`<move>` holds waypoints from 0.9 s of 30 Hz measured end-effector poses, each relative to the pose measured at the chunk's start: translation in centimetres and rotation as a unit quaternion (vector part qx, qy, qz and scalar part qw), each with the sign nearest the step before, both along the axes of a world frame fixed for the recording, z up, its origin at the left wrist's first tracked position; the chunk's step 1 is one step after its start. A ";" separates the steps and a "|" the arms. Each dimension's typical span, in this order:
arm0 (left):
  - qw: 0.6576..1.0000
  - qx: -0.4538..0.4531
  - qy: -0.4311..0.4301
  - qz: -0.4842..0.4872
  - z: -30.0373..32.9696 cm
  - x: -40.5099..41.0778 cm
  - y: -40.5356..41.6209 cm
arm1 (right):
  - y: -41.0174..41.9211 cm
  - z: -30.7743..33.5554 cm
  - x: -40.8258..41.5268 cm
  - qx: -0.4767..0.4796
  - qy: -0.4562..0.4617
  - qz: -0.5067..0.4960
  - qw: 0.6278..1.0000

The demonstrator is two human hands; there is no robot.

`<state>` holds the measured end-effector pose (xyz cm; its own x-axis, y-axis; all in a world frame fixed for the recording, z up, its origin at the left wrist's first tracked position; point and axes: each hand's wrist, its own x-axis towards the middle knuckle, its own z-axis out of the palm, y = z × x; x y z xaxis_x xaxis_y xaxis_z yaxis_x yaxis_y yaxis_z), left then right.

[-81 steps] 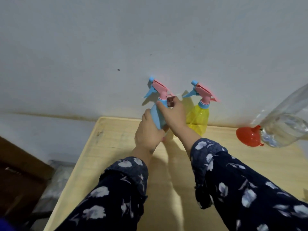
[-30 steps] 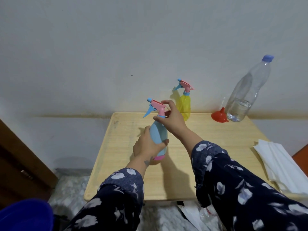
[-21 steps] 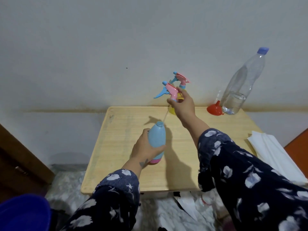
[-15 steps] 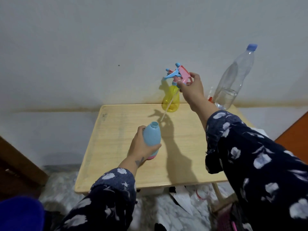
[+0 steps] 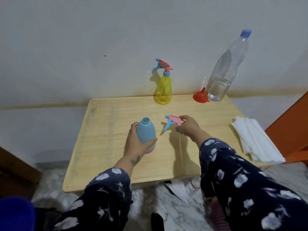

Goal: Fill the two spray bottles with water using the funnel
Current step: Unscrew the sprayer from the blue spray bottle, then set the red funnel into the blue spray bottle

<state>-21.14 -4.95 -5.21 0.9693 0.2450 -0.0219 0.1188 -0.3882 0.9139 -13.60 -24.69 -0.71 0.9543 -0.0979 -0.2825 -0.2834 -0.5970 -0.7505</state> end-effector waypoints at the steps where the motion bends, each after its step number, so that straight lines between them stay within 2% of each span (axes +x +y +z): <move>1: 1.000 0.003 -0.002 0.001 -0.1 -0.1 -0.2 | -0.3 -0.8 -0.6 -0.016 0.009 0.005 1.000; 5: 1.000 0.009 -0.005 -0.003 -0.5 -0.3 -0.4 | -0.9 -2.7 -1.9 -0.043 0.029 0.011 0.999; 16: 1.000 -0.028 -0.005 0.009 -1.1 -0.6 -0.7 | -2.2 -3.8 -3.1 -0.028 0.041 0.040 0.998; 22: 0.997 -0.047 -0.003 0.054 -0.9 -1.1 -1.7 | -6.2 -2.6 0.1 -0.049 0.006 0.011 0.999; 27: 0.990 -0.040 -0.004 0.137 -0.3 -1.5 -3.4 | -10.3 -1.4 5.1 -0.068 -0.045 0.000 0.997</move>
